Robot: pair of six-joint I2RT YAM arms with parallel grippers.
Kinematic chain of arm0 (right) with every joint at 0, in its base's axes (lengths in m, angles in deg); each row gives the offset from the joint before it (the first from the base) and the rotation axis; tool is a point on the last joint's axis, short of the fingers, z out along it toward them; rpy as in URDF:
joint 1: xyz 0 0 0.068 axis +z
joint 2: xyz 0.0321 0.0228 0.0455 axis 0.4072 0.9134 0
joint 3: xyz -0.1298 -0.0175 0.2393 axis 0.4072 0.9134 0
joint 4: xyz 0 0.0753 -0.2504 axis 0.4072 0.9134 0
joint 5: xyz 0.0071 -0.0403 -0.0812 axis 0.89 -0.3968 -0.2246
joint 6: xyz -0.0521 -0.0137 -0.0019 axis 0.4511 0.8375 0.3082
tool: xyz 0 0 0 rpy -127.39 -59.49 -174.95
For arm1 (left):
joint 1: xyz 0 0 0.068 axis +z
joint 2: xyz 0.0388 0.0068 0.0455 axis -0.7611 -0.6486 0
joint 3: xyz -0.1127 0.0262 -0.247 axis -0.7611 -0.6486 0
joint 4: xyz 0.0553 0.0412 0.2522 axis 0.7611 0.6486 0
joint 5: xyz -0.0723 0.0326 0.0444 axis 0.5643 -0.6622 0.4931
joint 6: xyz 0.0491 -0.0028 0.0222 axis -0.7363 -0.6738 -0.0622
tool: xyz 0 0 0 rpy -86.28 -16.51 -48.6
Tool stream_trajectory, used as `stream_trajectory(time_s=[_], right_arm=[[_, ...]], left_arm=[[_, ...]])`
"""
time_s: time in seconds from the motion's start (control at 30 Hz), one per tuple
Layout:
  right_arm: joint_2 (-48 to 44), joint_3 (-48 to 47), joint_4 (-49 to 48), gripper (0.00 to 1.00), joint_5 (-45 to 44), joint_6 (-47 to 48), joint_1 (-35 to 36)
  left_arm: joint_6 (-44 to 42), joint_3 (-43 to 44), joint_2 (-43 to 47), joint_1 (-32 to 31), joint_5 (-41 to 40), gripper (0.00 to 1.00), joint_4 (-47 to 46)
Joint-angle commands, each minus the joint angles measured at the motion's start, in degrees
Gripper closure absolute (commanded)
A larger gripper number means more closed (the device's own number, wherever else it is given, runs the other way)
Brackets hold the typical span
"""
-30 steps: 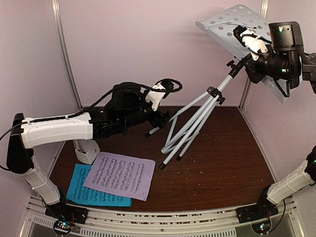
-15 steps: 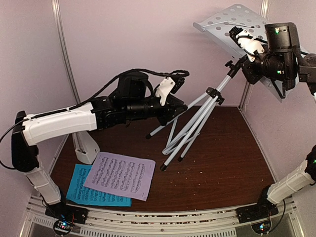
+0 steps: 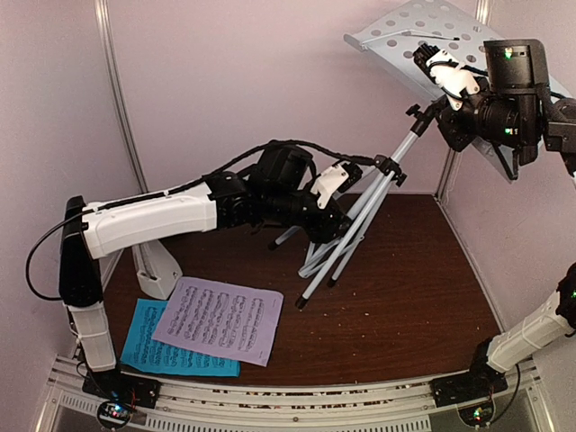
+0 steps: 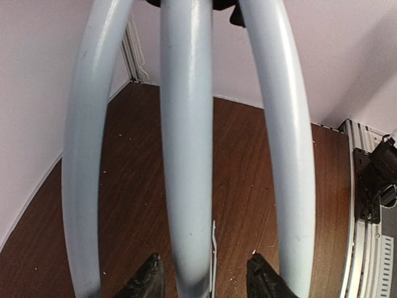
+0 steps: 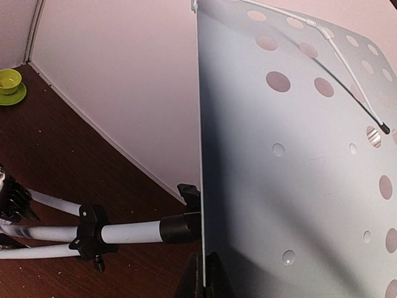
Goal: Set up the instrument practice props
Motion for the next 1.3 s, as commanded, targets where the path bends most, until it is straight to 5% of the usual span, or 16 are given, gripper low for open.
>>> stream_trajectory(time_s=[0.0,0.2,0.37,0.67,0.93,1.27], right_arm=[[-2.22,-2.51,-17.4,1.0,-4.29,-0.48,1.25],[-1.96,-2.69,-17.56,1.0,-3.91,-0.2,1.9],[-1.45,-2.74,-17.75,1.0,-3.39,0.69,2.45],[-1.43,0.86,-22.56,1.0,-6.53,6.76,3.81],[-0.26,8.25,-38.13,1.0,-17.59,29.26,8.1],[-0.54,14.04,-53.43,1.0,-22.17,46.12,9.67]], left_arm=[[-0.41,4.51,-2.14,-0.22,-1.29,0.52,1.62],[-0.7,8.25,-4.95,-0.22,-1.69,0.44,2.84],[-1.24,9.7,-5.75,-0.28,-1.76,0.03,1.64],[-1.51,10.8,-8.21,0.54,-1.47,0.02,-3.88],[-0.94,1.71,-3.84,2.35,1.65,0.02,-14.16],[2.42,-16.03,7.11,3.97,3.52,0.02,-29.32]])
